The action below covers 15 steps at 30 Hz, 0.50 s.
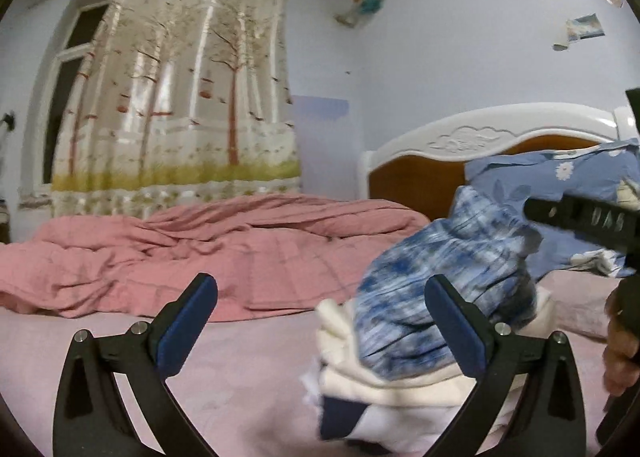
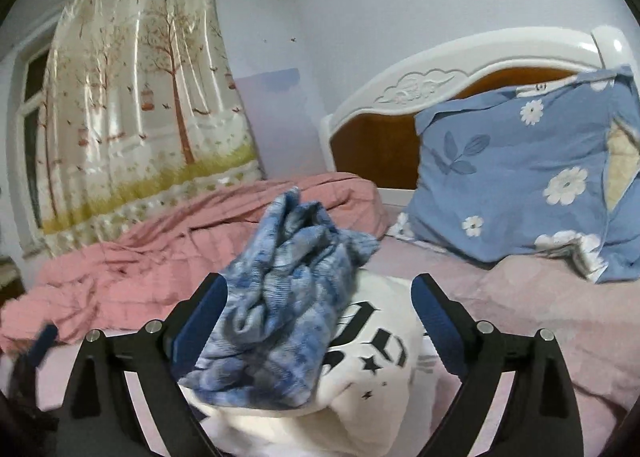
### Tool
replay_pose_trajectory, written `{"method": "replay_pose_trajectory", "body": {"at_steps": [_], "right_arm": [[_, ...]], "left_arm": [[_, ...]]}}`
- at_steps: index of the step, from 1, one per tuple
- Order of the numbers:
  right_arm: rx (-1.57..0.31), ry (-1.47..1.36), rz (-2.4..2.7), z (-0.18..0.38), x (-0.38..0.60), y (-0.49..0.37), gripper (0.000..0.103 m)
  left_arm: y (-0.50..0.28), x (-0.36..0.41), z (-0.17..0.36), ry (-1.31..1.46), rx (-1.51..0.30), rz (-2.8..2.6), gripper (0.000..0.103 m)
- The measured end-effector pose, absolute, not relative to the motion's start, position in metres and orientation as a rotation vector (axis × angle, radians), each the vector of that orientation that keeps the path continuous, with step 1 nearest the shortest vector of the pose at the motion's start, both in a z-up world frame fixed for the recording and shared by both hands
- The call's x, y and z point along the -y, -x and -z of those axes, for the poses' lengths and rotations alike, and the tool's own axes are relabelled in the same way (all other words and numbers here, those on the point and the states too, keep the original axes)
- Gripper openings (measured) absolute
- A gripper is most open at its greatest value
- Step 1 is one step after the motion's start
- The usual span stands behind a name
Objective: Fold large clothes
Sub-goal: 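Lower the shirt onto the cream clothes stack and open both grippers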
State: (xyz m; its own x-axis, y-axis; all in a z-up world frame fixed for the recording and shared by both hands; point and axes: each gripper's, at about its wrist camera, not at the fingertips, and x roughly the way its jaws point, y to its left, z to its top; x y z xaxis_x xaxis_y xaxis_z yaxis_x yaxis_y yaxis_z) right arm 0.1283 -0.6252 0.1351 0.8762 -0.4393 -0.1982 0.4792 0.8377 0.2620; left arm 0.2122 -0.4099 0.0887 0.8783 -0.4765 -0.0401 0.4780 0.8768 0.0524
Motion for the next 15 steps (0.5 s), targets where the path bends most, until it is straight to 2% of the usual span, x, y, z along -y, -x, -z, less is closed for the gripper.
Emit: {"method": "replay_pose_trajectory", "body": {"at_steps": [2,10,15], "right_arm": [[-0.117,-0.302,0.499,-0.135,0.616,-0.128,0.103],[-0.194,-0.162,0.468,-0.108,0.558,-0.146,0.103],[-0.265,-0.196,0.389,-0.052,0.531,-0.131,0.103]], "left_arm": [[-0.206,0.396,-0.089,-0.073,0.002,0.456,0.103],[-0.206,0.331,-0.078,-0.038,-0.037,0.392,0.103],[-0.208,0.289,-0.053,-0.007,-0.095,0.354,0.103]]}}
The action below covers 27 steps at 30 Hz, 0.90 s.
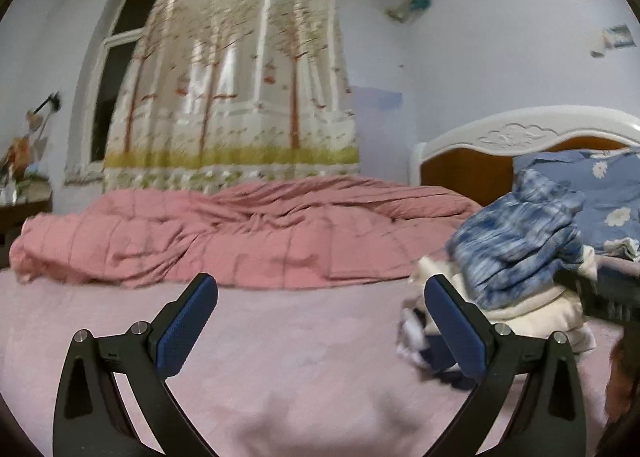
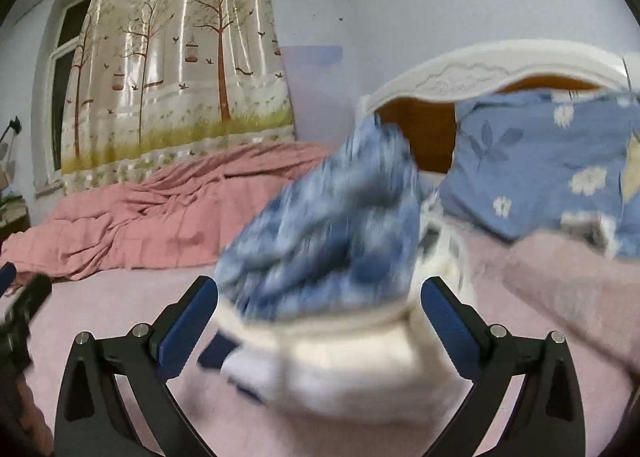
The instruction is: Fold large clothes
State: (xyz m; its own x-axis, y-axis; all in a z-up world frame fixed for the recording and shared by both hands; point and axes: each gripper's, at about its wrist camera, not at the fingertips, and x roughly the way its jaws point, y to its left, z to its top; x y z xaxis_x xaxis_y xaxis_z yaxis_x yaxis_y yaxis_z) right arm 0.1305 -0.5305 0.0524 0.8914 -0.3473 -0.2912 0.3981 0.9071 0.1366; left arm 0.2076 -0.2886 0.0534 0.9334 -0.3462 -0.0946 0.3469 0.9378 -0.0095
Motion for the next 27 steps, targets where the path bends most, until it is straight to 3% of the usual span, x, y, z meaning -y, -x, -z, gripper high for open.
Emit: {"method": "replay_pose_trajectory", "body": {"at_steps": [3,7,17,27], "right_arm": [[-0.32,-0.207,0.348,-0.017,0.518,-0.123,0.103],[-0.28,-0.195,0.313,-0.009,0.504,-0.113,0.103],[-0.257,-0.001,0.383,-0.005,0.46,-0.116,0.103],[-0.227,0.009,0.428,-0.014,0.462,-0.107,0.103]], "left_arm": [[-0.204,0.27,-0.034,0.002,-0.144,0.324,0.103],[-0.196,0.259,0.008,-0.006,-0.101,0.235,0.103],[-0.189,0.268,0.011,-0.05,-0.07,0.218,0.103],[-0.189,0.269,0.007,-0.054,-0.07,0.215,0.103]]}}
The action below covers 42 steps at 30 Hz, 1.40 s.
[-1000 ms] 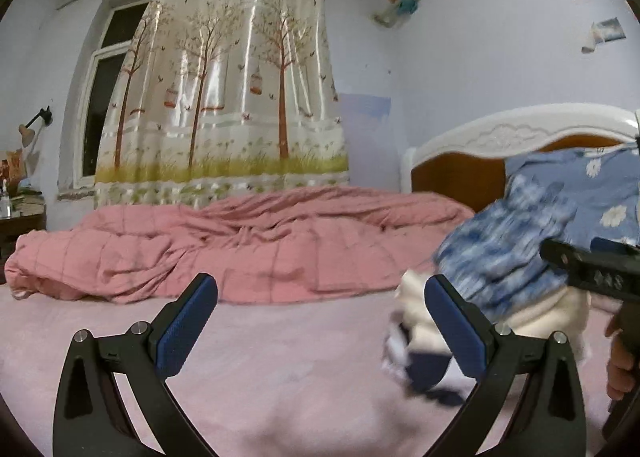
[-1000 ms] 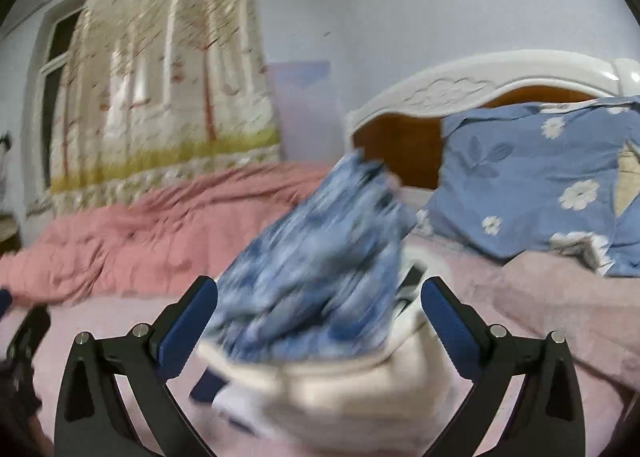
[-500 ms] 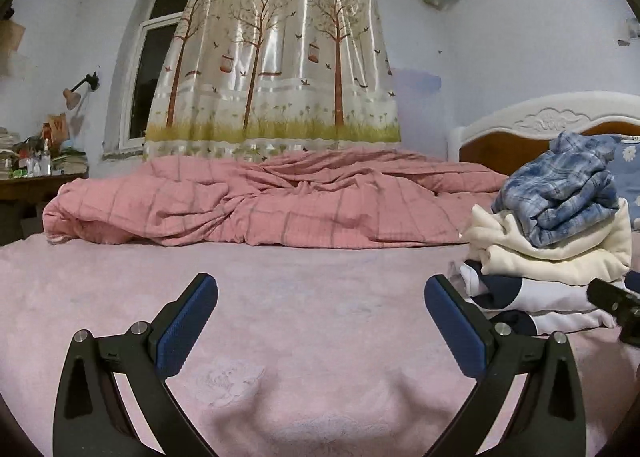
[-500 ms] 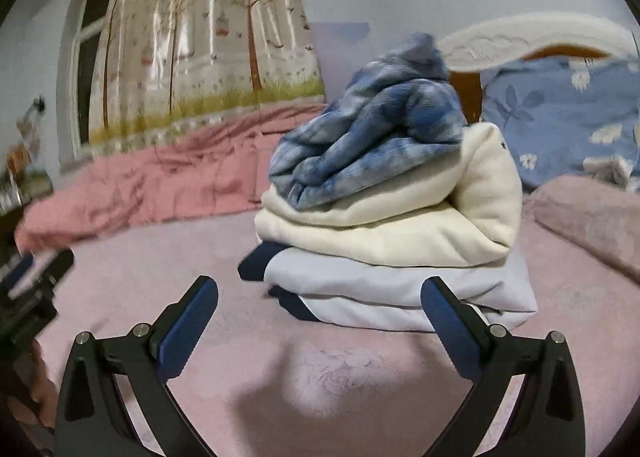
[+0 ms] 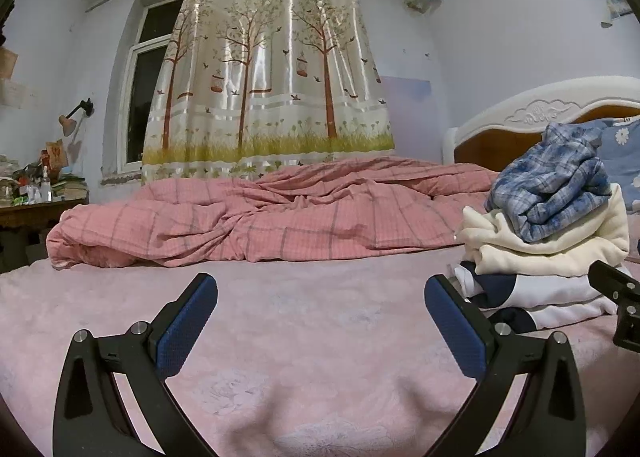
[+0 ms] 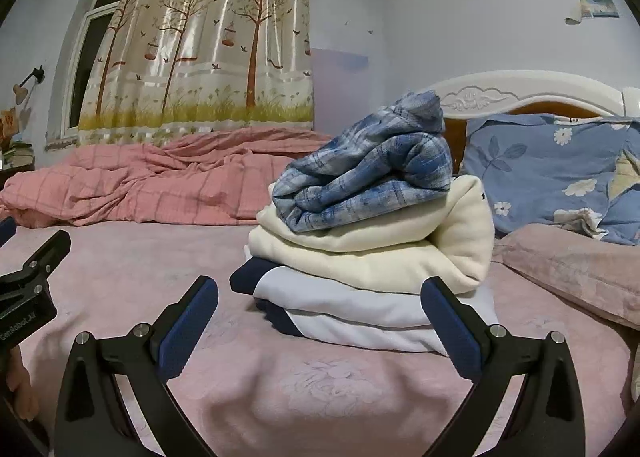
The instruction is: Fold large clothes
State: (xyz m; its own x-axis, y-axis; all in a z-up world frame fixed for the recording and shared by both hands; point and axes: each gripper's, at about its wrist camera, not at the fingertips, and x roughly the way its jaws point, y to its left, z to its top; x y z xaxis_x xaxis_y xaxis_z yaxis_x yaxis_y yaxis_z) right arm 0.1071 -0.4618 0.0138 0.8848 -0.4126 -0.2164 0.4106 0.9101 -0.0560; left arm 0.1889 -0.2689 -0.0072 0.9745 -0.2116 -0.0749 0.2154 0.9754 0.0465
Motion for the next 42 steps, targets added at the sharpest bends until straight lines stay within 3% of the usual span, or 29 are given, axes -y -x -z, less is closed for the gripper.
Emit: {"method": "replay_pose_trajectory", "body": {"at_steps": [42], "right_arm": [[-0.219,-0.015,0.43,-0.0202,0.4686,-0.1,0.103]], "left_arm": [[-0.1793,0.2672,0.0025,-0.073,-0.034,0.231,0.103]]}}
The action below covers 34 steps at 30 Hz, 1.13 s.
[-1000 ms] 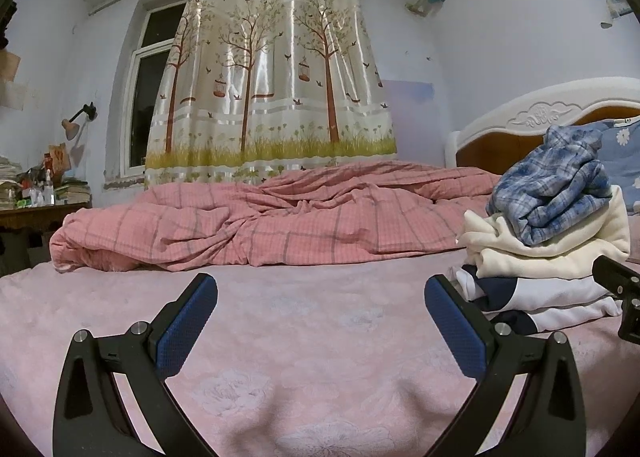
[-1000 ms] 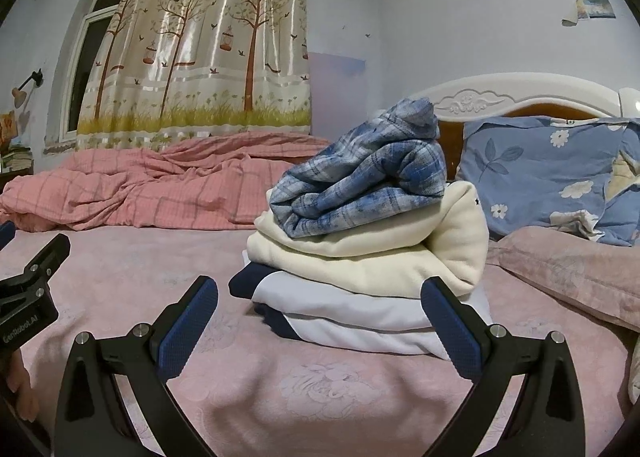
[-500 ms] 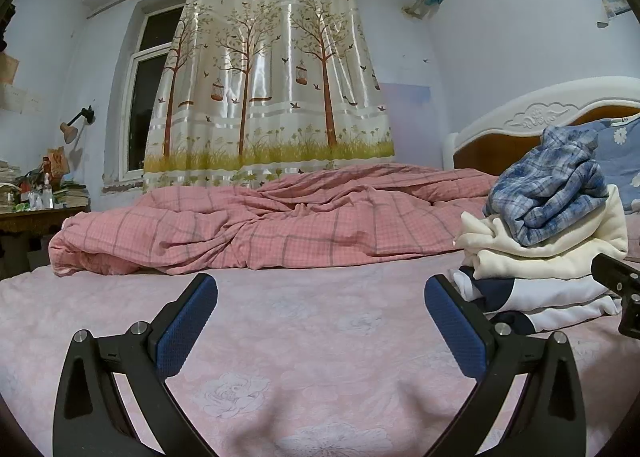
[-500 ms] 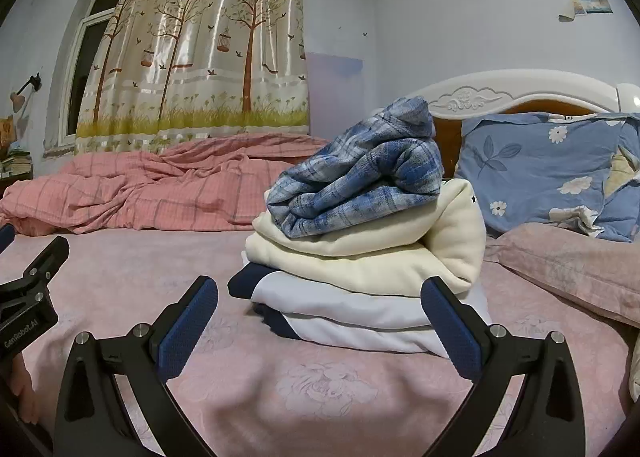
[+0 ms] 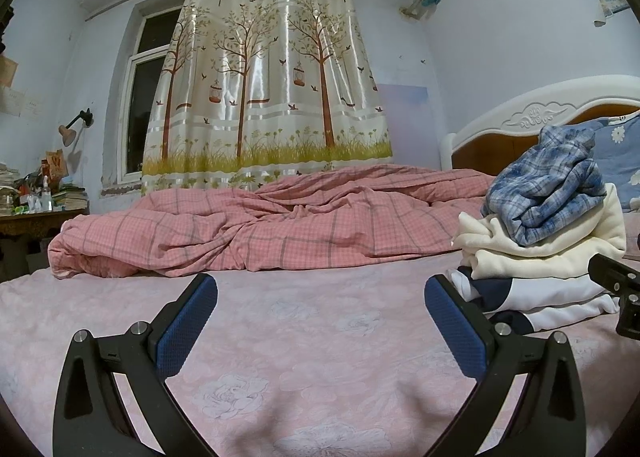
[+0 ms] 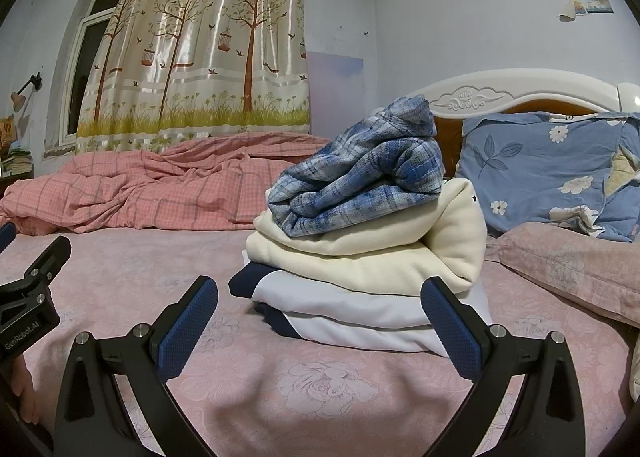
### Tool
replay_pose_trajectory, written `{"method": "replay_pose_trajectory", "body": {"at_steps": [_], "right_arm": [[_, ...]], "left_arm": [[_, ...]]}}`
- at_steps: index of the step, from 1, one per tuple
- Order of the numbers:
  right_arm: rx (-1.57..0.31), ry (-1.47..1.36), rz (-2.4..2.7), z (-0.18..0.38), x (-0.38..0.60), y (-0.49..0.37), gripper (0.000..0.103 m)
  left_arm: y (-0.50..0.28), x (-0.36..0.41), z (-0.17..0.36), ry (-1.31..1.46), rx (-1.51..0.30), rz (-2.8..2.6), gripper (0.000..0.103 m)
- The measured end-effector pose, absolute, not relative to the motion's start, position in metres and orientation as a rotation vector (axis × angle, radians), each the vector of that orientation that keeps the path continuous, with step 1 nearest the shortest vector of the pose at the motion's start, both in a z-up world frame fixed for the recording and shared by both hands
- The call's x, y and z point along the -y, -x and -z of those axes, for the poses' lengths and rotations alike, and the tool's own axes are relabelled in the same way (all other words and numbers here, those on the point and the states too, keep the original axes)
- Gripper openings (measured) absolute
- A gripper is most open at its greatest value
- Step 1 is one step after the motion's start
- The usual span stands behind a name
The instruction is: Fold large clothes
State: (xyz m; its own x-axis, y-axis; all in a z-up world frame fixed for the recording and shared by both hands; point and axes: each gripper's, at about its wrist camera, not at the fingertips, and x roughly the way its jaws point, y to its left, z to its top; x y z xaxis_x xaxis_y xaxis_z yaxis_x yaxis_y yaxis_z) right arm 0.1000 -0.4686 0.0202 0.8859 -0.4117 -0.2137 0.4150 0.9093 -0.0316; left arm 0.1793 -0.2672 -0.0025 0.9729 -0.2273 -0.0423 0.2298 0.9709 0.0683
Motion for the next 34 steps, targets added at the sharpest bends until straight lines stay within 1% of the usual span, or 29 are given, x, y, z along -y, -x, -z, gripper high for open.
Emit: {"method": "replay_pose_trajectory", "body": {"at_steps": [34], "right_arm": [[-0.22,-0.015,0.429,-0.0212,0.4688,-0.0999,0.103]], "left_arm": [[-0.1807,0.2713,0.0034,-0.075,-0.034,0.234,0.103]]}}
